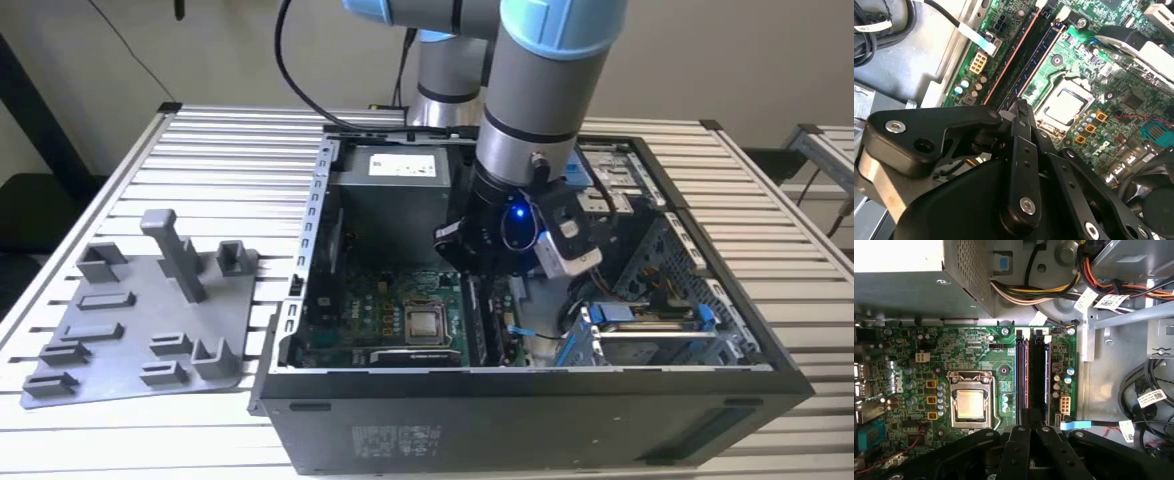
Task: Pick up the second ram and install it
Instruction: 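Insert the second ram into the second slot, then press down the second ram until it locks into place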
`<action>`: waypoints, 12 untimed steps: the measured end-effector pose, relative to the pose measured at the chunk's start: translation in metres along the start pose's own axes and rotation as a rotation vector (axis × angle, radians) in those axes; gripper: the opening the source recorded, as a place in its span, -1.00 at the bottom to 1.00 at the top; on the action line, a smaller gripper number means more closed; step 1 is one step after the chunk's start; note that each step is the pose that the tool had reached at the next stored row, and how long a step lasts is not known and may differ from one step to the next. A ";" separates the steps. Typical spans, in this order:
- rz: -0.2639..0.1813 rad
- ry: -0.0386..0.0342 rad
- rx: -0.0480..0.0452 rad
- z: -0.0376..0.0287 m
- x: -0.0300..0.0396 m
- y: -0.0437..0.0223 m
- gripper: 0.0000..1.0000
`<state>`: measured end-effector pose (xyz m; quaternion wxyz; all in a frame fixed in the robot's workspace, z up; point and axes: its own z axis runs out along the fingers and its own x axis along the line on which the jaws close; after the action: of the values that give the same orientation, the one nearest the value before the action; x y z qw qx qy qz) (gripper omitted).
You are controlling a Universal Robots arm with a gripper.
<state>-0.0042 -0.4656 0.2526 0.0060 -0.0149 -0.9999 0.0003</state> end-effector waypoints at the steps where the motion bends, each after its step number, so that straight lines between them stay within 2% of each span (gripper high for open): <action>1: 0.000 0.0000 0.0000 -0.0008 0.0000 0.0000 -0.79; 12: 0.000 0.0000 0.0000 -0.0030 0.0000 0.0000 -0.79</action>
<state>-0.0042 -0.4656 0.2556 0.0060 -0.0149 -0.9999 0.0003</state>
